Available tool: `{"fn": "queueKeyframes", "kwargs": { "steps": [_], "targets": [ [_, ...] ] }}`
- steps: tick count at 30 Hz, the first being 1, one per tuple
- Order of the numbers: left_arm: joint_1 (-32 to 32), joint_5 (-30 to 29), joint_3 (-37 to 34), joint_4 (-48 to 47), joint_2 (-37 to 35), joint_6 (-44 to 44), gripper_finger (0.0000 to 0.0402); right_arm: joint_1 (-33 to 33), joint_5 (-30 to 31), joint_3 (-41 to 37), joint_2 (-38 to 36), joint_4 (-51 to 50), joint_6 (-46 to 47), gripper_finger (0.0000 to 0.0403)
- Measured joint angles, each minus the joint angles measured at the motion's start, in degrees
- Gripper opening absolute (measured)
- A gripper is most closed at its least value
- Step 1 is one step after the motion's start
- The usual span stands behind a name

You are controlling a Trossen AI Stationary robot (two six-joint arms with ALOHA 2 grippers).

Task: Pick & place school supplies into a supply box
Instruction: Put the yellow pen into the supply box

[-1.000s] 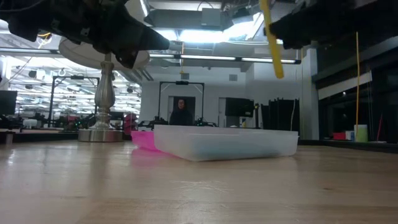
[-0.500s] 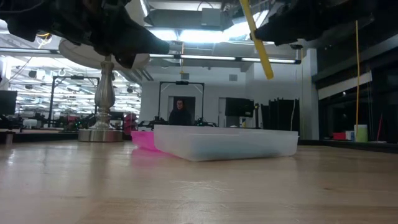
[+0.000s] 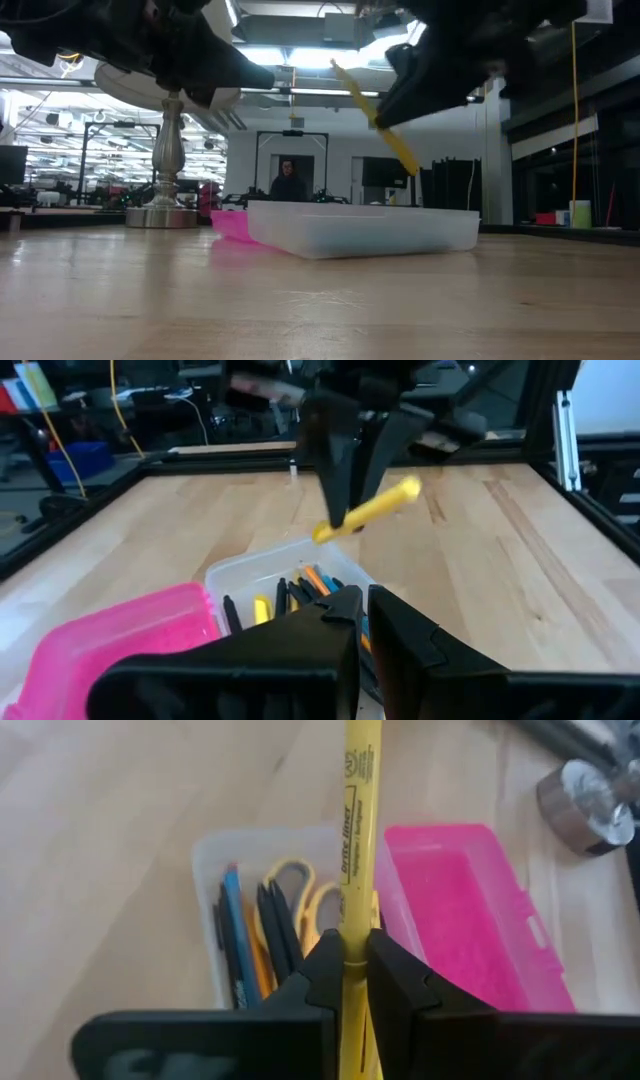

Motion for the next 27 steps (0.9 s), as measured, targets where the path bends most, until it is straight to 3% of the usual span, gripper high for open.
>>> {"fn": "queueKeyframes", "kwargs": {
  "steps": [14,27],
  "targets": [
    [0.0,0.0,0.0,0.01,0.0,1.84,0.0017,-3.18,0.62,3.9,10.49,-2.52,-7.09,0.0036],
    [-0.04,0.0,0.0,0.01,0.0,1.84,0.0017,-3.36,2.93,3.94,11.29,-5.82,-7.19,0.0045]
  ]
}}
